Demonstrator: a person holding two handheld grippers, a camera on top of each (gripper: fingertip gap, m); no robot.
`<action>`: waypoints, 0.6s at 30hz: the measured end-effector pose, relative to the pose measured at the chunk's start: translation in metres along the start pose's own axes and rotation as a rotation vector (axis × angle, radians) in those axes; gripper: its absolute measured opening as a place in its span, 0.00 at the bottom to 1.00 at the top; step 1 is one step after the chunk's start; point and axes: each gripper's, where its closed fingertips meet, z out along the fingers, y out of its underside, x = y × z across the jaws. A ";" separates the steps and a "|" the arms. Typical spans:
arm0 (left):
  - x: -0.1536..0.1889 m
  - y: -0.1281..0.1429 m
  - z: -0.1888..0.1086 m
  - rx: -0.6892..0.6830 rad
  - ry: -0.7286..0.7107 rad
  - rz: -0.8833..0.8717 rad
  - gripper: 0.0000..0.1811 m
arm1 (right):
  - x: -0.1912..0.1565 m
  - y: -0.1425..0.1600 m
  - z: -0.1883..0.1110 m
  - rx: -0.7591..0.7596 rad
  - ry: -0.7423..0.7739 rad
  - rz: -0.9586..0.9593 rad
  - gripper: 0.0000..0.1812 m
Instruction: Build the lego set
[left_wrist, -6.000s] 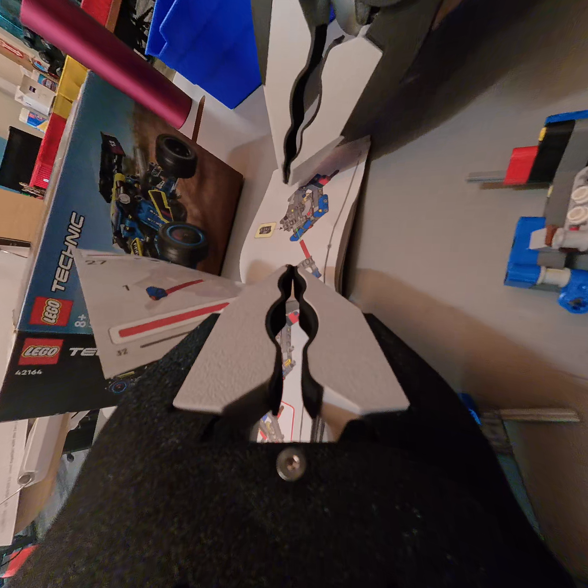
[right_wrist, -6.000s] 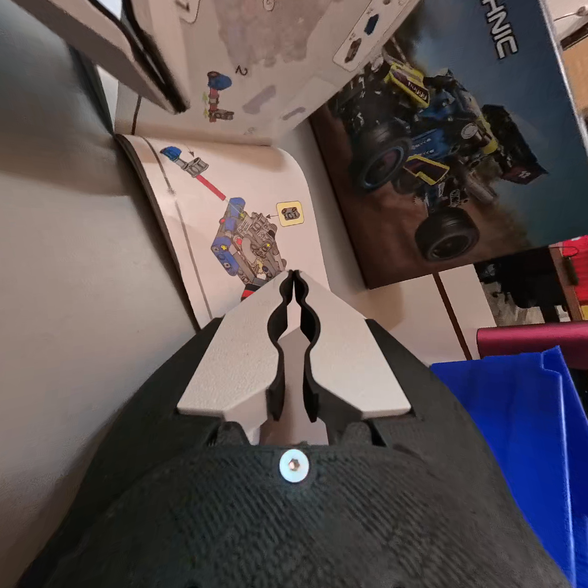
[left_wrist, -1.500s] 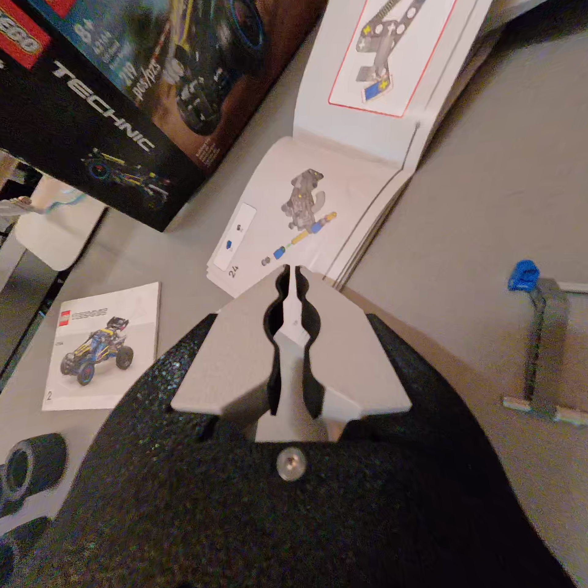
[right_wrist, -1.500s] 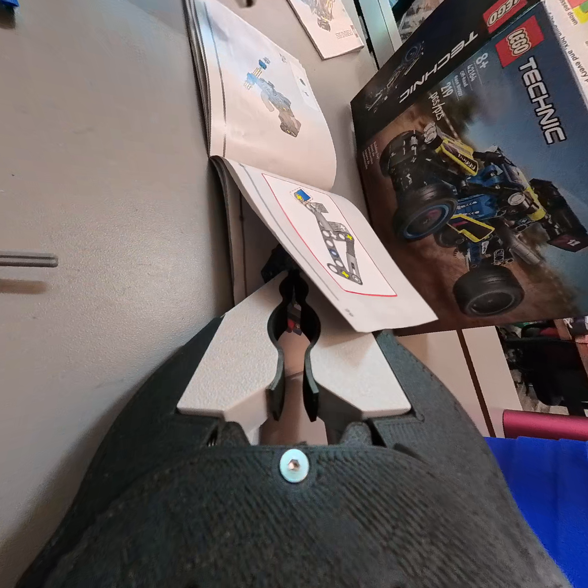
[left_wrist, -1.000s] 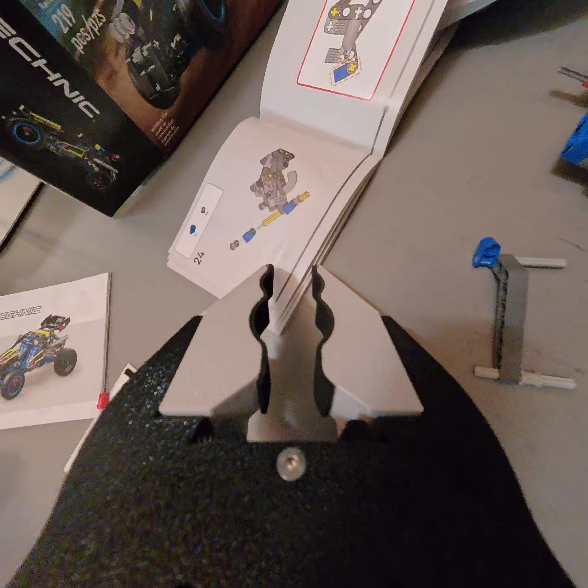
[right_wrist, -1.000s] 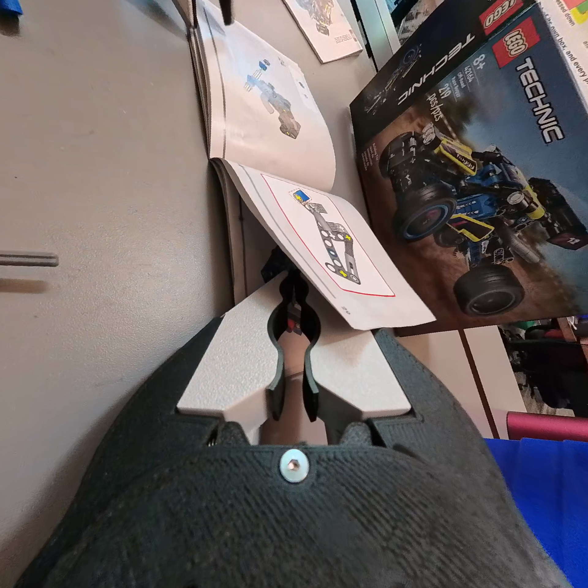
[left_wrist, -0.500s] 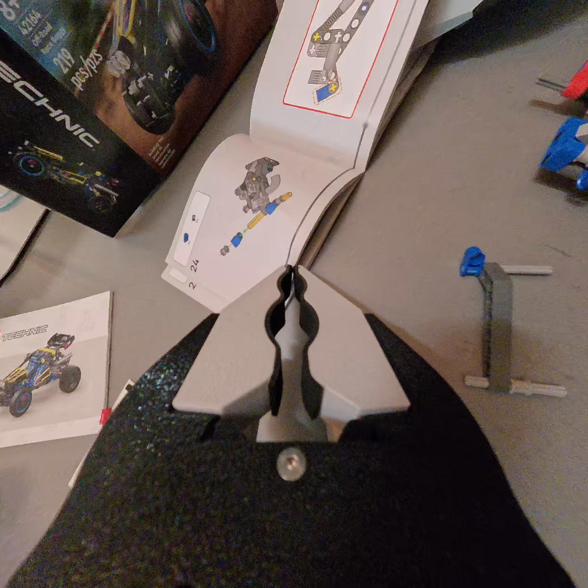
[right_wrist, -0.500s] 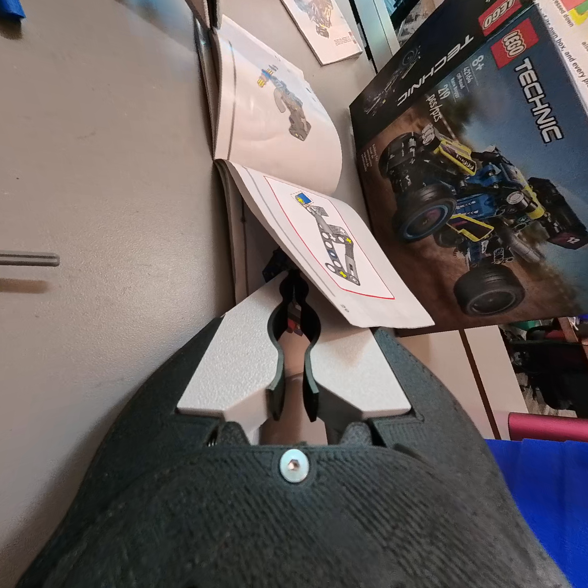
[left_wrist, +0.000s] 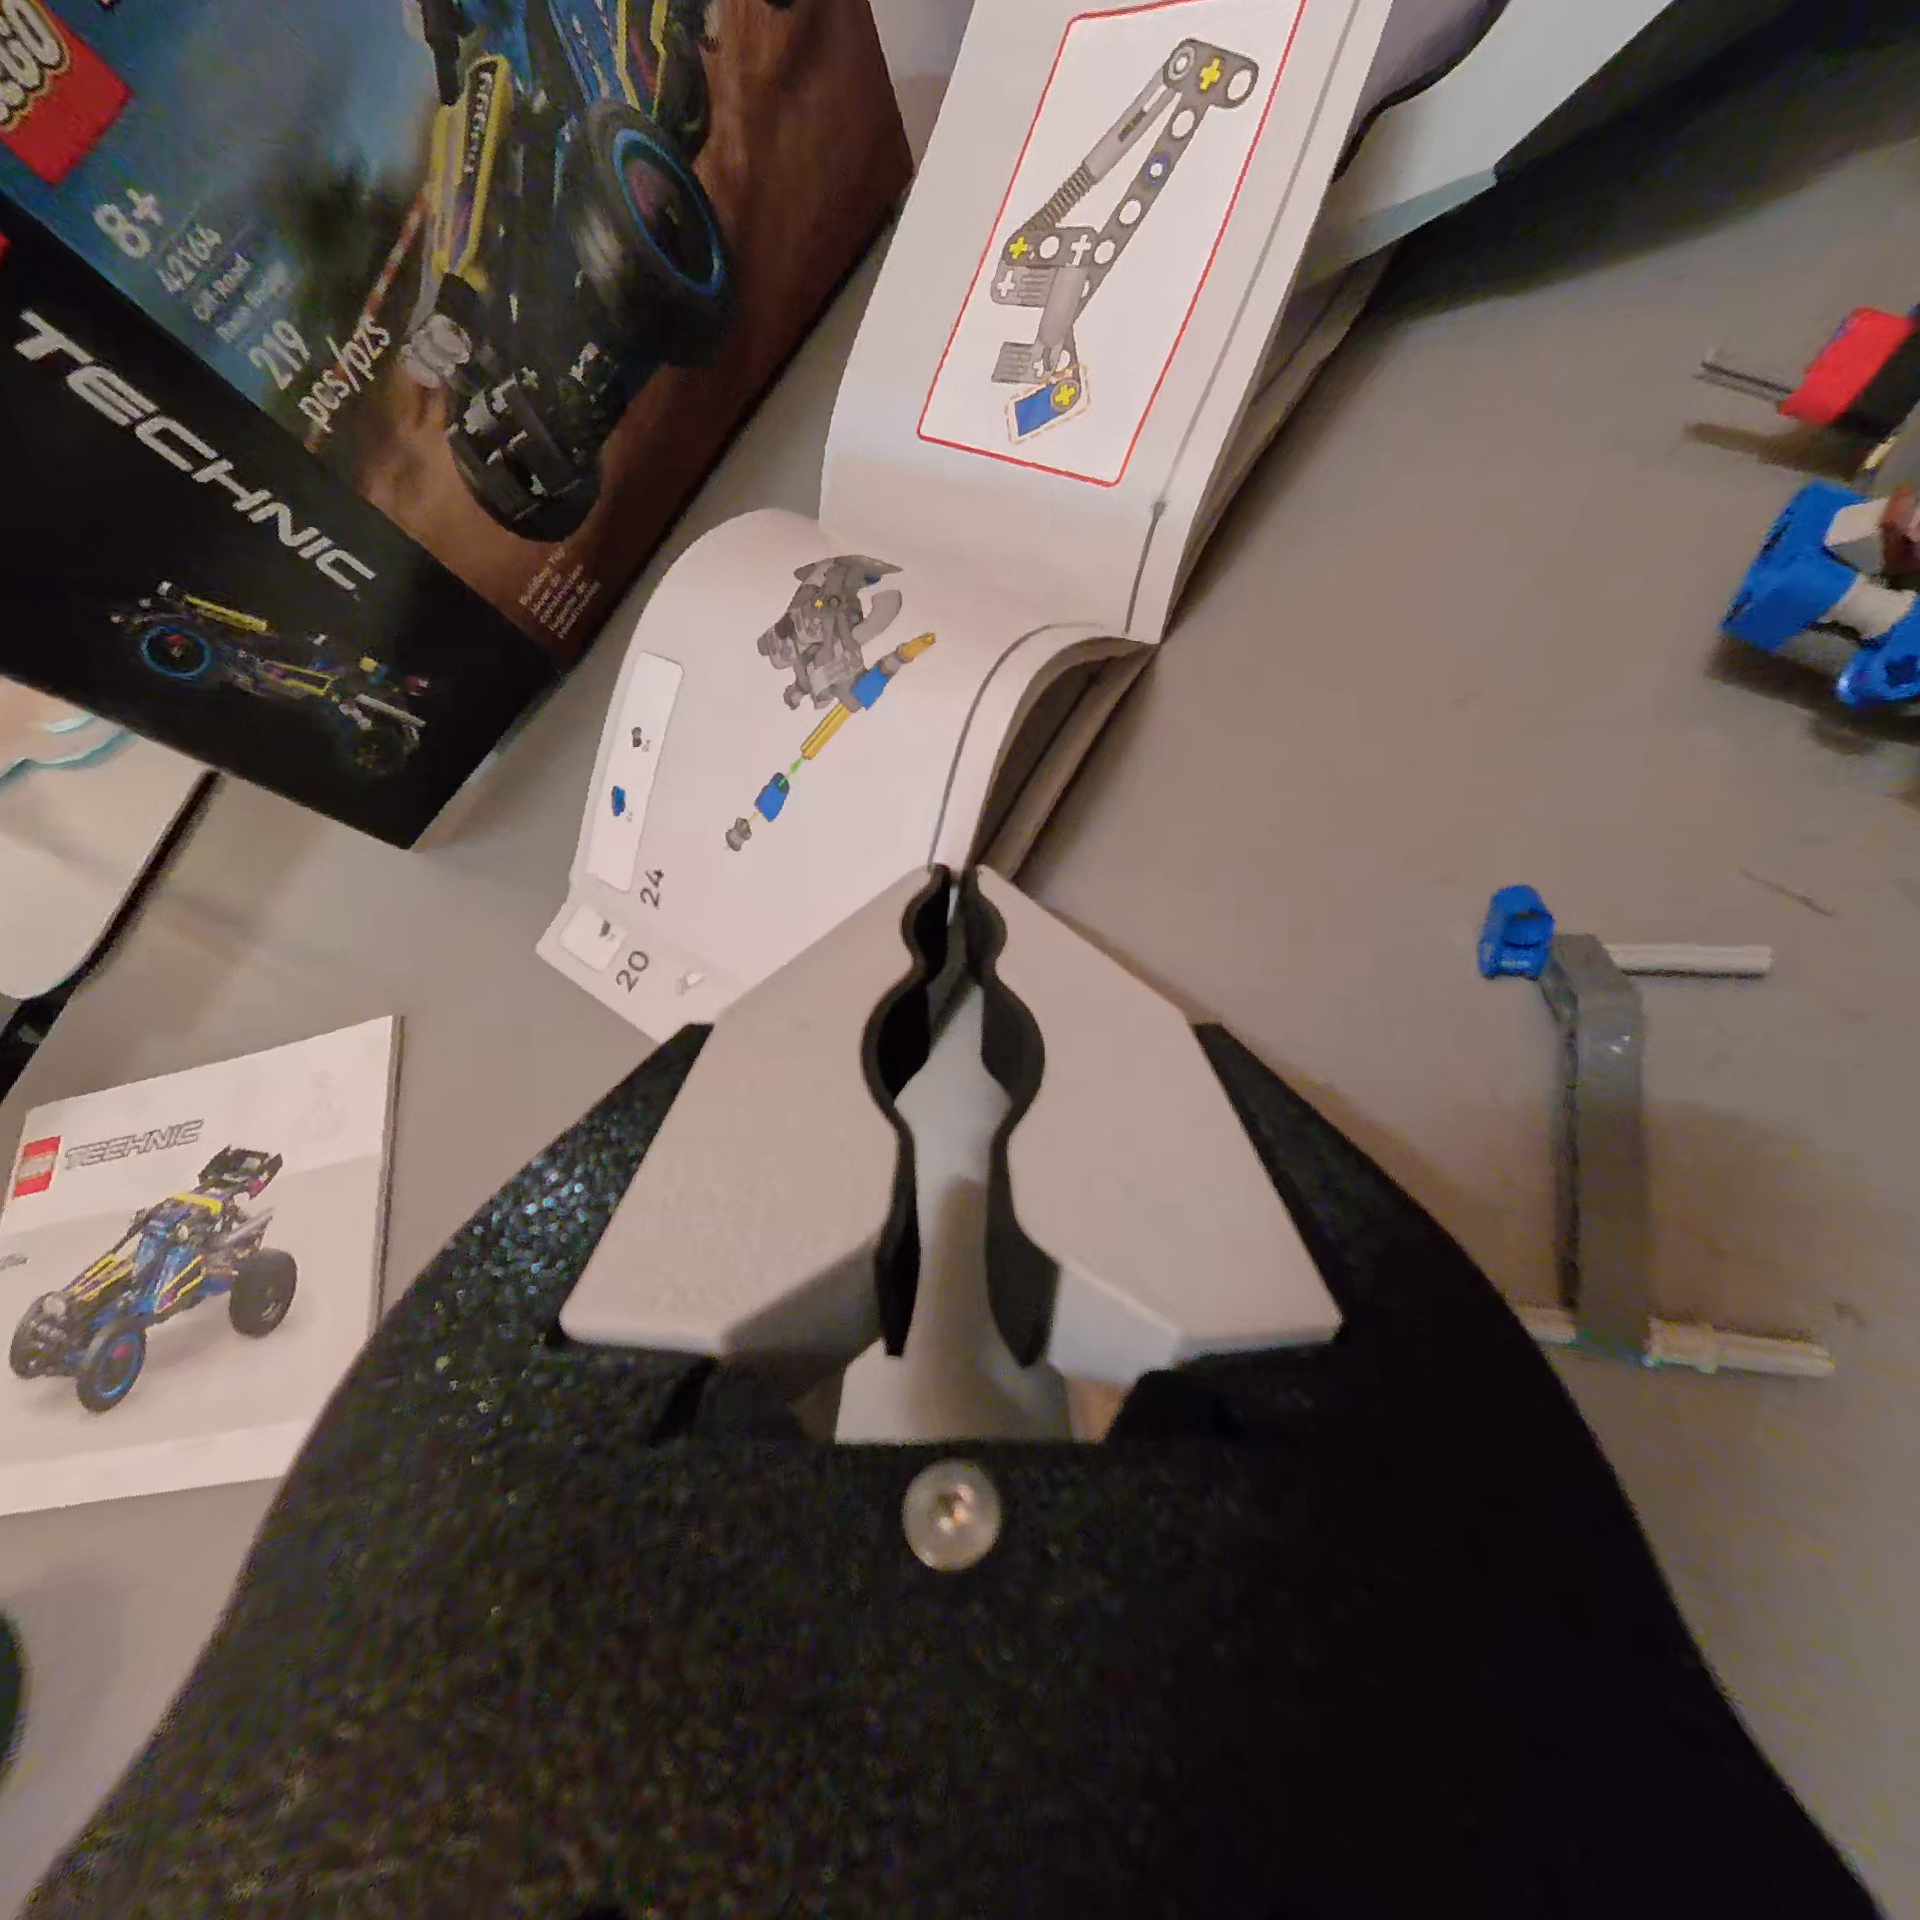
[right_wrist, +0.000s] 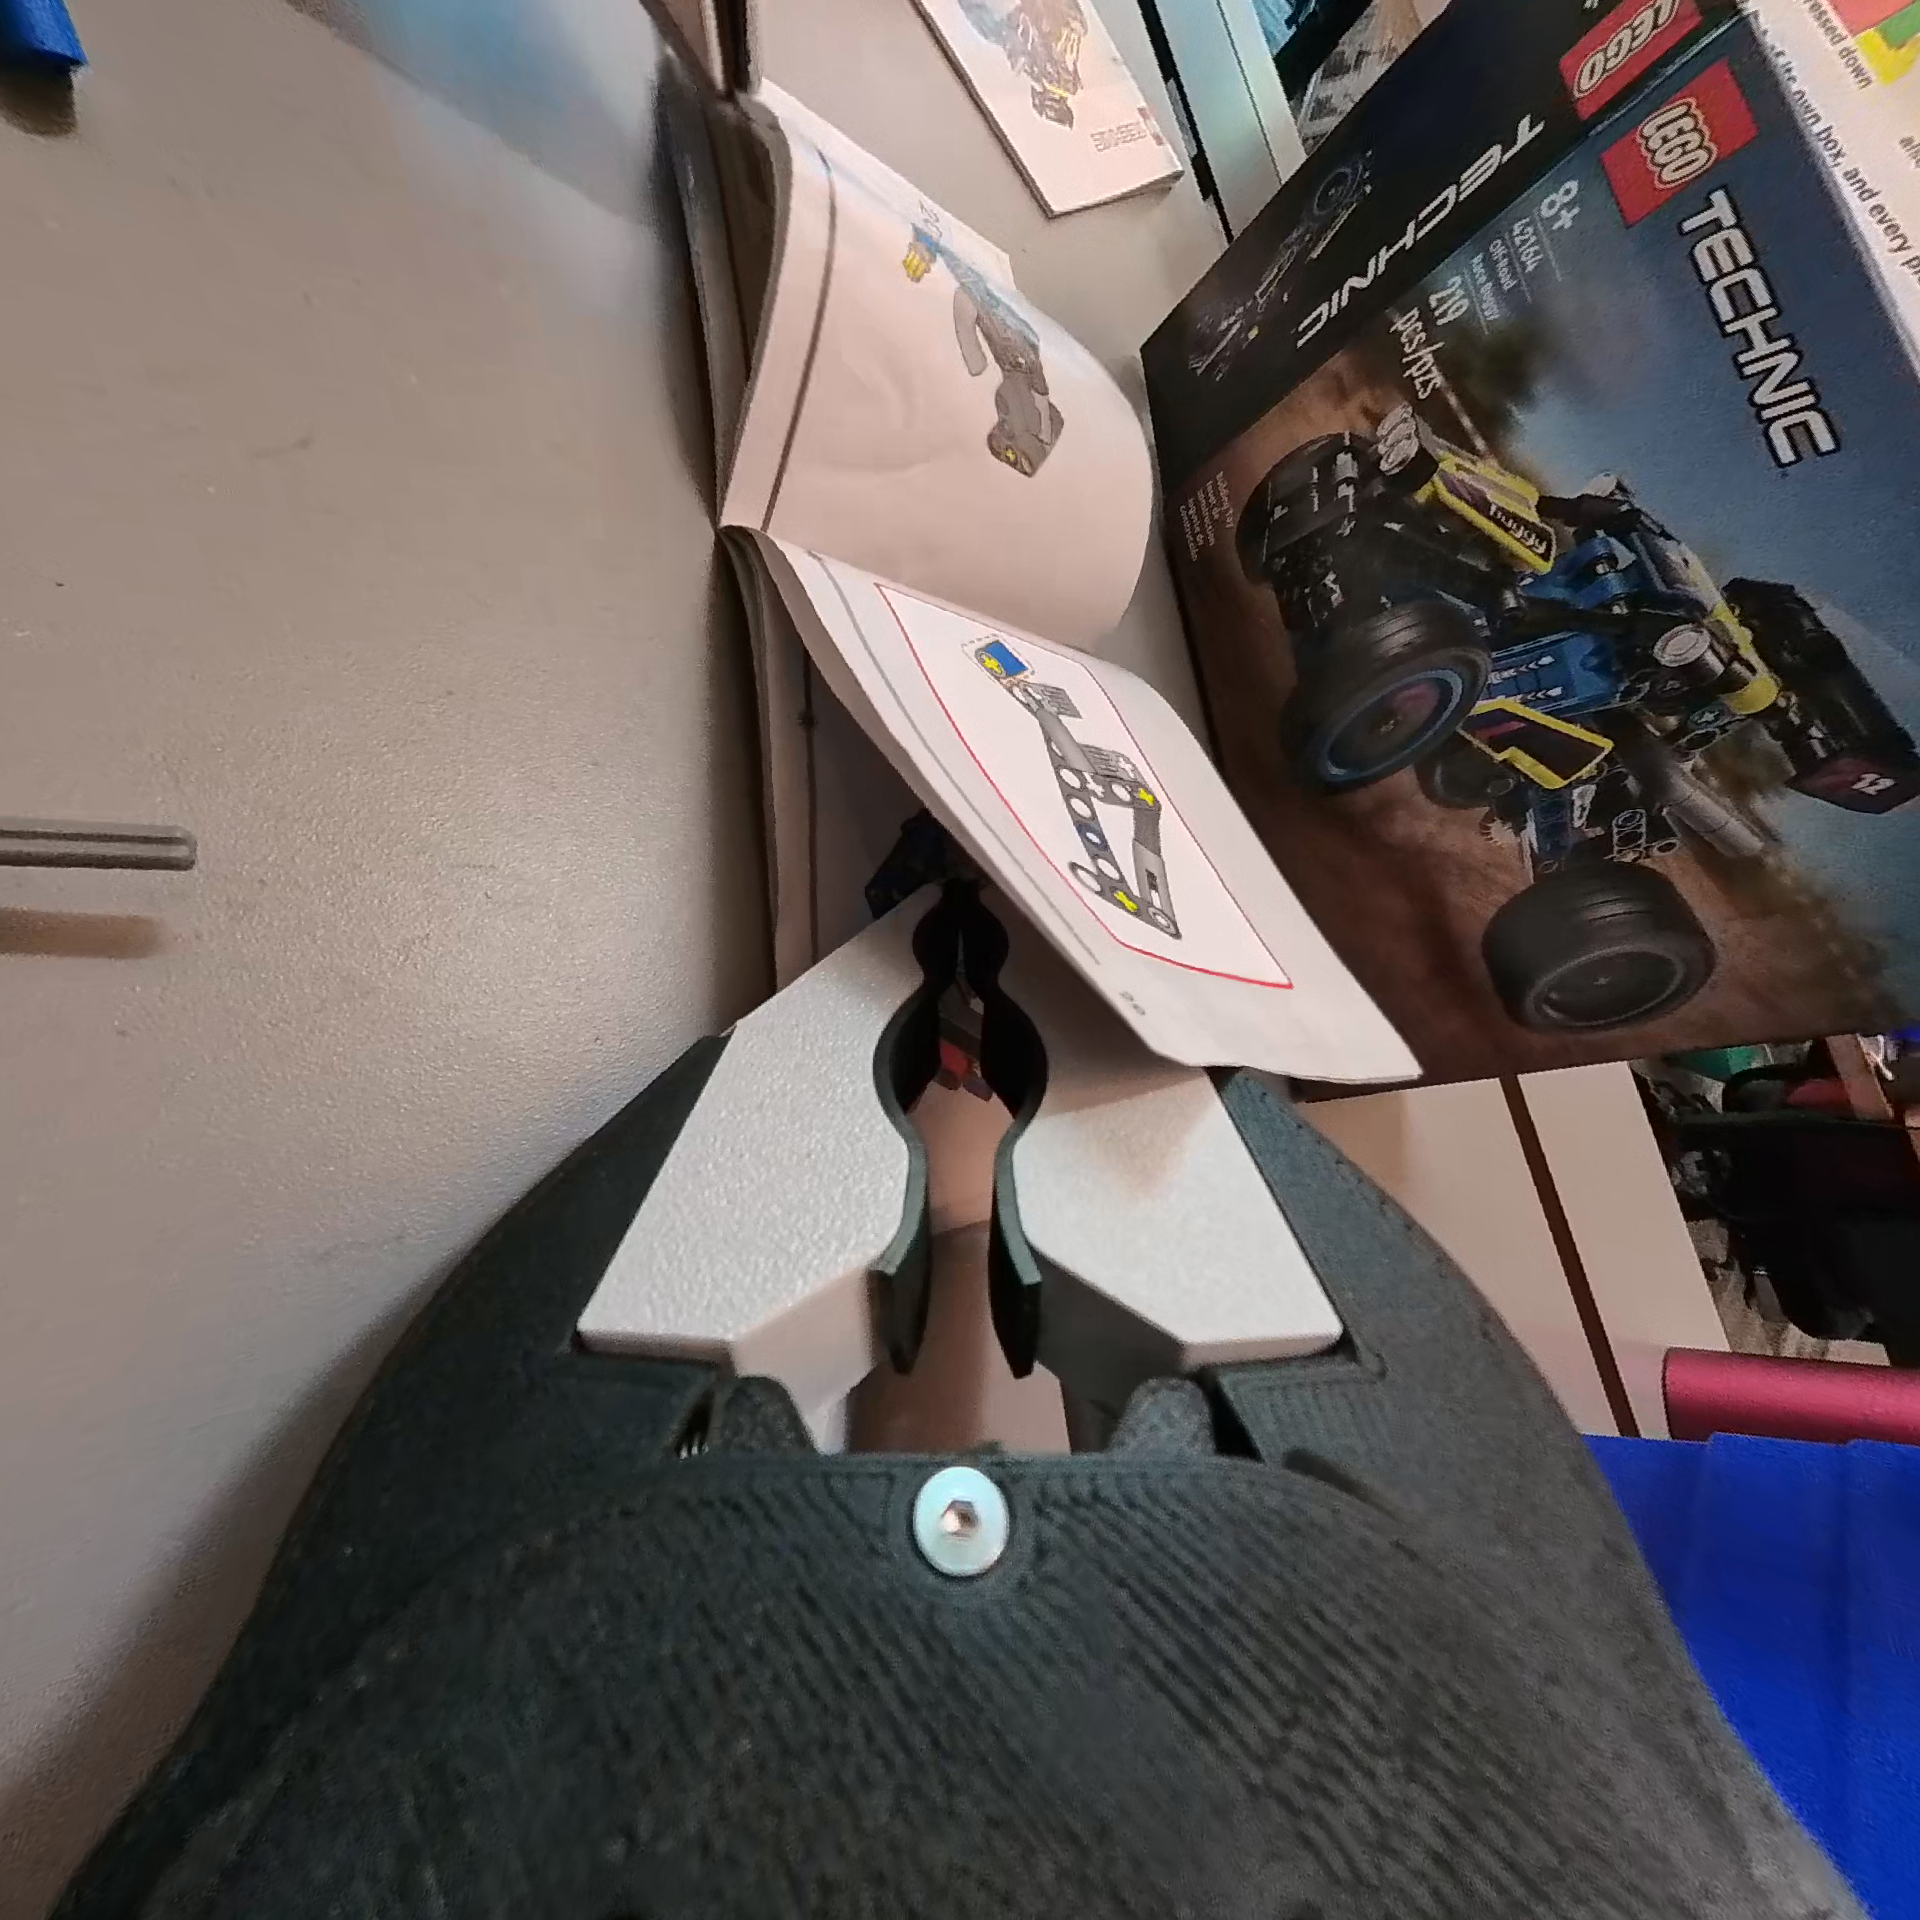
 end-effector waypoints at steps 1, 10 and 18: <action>0.001 -0.001 0.001 0.001 0.001 0.003 0.01 | 0.000 0.000 0.000 0.000 0.000 0.000 0.00; -0.004 0.005 0.007 -0.086 -0.041 0.100 0.10 | 0.000 0.000 0.000 0.000 0.000 -0.002 0.00; -0.015 0.012 0.011 -0.107 -0.045 0.085 0.00 | 0.000 0.000 0.000 -0.003 0.000 -0.007 0.00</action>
